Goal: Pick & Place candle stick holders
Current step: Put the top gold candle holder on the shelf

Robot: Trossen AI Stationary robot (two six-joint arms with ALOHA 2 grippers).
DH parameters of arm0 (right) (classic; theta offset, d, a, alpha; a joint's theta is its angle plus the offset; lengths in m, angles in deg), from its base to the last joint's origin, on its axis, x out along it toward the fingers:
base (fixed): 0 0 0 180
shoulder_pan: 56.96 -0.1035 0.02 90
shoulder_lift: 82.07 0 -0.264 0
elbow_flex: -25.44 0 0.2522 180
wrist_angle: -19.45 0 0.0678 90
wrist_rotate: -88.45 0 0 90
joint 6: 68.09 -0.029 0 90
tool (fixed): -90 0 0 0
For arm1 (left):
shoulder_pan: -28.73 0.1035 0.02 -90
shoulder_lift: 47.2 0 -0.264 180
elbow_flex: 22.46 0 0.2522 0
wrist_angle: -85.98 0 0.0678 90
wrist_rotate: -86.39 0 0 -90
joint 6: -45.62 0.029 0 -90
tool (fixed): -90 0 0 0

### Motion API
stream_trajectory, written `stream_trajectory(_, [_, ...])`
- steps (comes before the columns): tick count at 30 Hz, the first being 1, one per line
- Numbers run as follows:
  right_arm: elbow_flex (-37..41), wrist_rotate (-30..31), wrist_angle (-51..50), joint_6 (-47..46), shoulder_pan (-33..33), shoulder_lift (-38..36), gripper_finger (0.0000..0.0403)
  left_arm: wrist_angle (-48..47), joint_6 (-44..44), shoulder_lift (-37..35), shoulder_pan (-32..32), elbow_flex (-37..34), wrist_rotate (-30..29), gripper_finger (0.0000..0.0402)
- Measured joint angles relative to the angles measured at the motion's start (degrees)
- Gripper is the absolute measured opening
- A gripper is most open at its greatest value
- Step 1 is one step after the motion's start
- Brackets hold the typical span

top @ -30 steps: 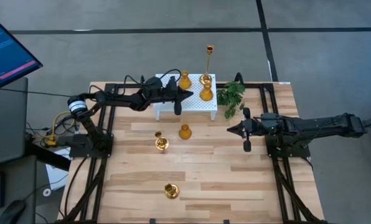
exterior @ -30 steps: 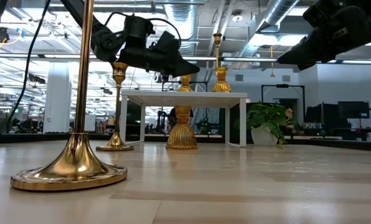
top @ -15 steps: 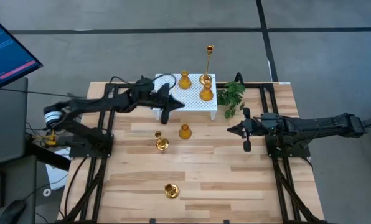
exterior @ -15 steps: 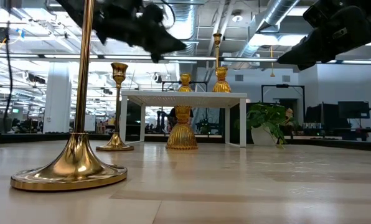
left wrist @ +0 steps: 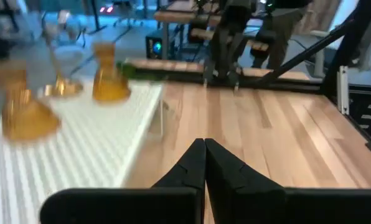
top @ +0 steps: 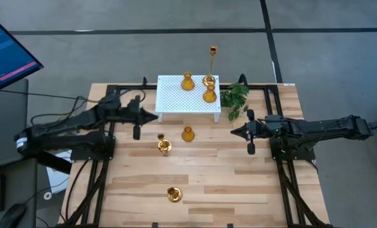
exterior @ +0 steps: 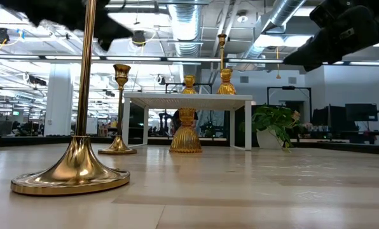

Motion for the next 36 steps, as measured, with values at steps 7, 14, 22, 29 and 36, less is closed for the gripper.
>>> stream_trajectory(7, [0.00, 0.00, 1.54, -0.42, 0.00, -0.02, 0.0000, 0.14, -7.30, -6.53, -0.09, -10.71, -1.08, 0.0003])
stream_trajectory(14, [0.00, 0.00, 1.59, -0.44, 0.00, -0.01, 0.0000, 0.34, -10.06, -6.40, -0.97, -14.22, -1.09, 0.0003])
stream_trajectory(22, [0.00, 0.00, 1.60, -0.44, 0.00, -0.02, 0.0000, 0.47, -13.98, -5.18, -5.98, -18.93, -3.15, 0.0003])
stream_trajectory(29, [0.00, 0.00, 1.61, -0.44, 0.00, -0.01, 0.0000, 2.76, -14.42, -2.04, -10.65, -21.38, -3.80, 0.0003])
stream_trajectory(36, [0.00, 0.00, 1.63, -0.44, 0.00, 0.00, 0.0000, 8.05, -12.41, 3.08, -13.03, -21.82, -6.71, 0.0019])
